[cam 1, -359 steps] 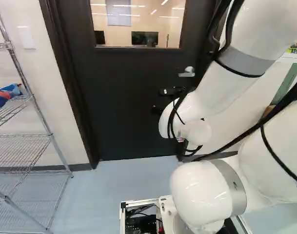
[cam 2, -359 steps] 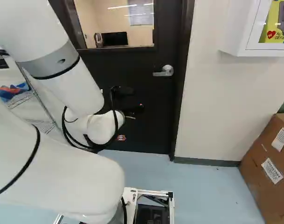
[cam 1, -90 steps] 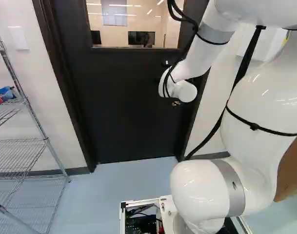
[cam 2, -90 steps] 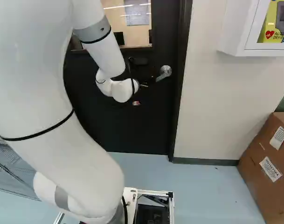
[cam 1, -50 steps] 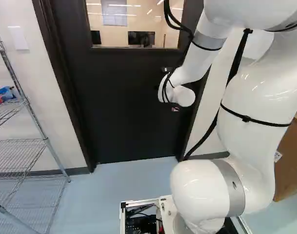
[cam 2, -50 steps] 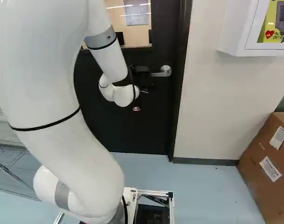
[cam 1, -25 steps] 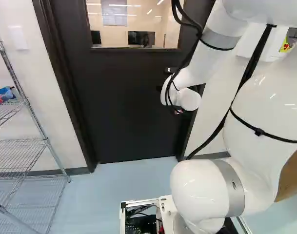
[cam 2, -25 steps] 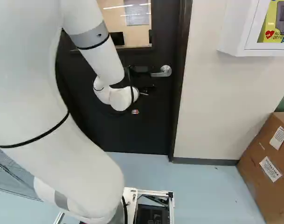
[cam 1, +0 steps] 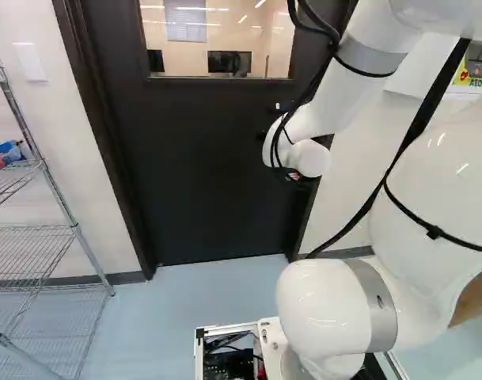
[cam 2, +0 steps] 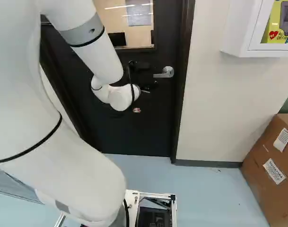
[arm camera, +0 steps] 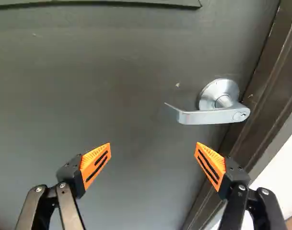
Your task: Open the door and move inside
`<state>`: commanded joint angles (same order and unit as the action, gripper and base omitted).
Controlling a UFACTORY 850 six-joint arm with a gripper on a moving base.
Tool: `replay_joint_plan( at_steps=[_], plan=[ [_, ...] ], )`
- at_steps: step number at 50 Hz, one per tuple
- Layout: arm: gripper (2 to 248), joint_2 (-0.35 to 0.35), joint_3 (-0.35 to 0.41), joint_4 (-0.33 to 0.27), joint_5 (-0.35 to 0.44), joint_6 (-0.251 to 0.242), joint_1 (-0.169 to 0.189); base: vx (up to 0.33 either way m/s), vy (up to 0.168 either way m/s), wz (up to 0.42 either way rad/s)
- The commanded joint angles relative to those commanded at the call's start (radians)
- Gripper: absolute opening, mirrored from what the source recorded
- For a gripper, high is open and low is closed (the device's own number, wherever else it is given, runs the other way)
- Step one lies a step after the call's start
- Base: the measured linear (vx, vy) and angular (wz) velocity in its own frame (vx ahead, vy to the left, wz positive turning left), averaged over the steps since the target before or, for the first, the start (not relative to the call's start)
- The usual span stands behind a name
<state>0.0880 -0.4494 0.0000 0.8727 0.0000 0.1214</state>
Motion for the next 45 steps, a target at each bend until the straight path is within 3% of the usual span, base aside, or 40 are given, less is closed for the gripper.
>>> replay_joint_plan(
  at_steps=[45],
  plan=[
    [247,0.064,-0.044,0.000,0.000,0.000,0.009,0.000,0.000,0.000]
  ],
)
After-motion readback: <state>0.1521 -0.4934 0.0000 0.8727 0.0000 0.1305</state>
